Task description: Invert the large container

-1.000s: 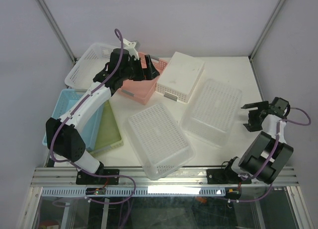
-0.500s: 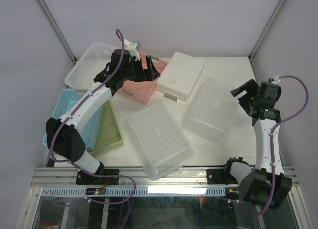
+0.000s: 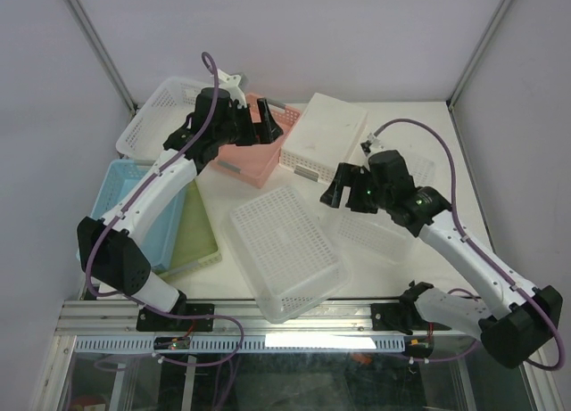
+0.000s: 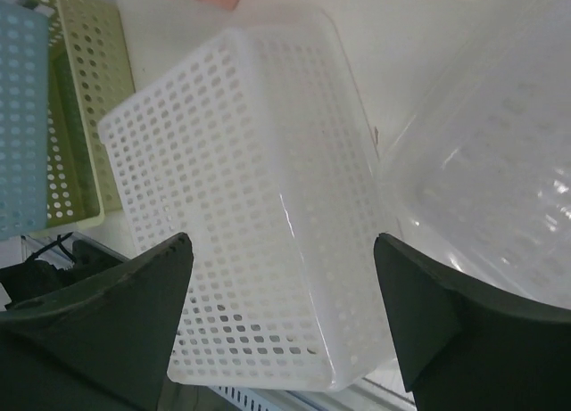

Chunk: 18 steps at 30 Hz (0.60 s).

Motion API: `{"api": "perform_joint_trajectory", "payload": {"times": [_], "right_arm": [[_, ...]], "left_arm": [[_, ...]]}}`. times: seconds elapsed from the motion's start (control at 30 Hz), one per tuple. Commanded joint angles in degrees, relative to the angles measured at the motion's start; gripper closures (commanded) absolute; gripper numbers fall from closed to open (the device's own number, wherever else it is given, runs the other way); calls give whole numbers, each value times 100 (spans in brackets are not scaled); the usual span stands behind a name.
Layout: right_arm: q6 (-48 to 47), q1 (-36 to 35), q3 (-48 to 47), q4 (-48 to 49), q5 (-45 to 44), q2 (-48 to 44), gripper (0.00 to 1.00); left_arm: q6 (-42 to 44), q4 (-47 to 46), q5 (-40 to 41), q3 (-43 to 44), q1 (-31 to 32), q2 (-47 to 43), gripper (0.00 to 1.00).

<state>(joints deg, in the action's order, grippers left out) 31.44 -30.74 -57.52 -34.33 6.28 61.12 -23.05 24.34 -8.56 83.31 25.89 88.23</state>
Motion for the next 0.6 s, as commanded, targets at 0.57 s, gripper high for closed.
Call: {"api": "perform_joint_trajectory", "payload": {"times": [0.57], "right_arm": [[62, 2213, 882, 1355, -765, 866, 13]], "left_arm": [[-13, -108, -45, -156, 48, -407, 1]]}}
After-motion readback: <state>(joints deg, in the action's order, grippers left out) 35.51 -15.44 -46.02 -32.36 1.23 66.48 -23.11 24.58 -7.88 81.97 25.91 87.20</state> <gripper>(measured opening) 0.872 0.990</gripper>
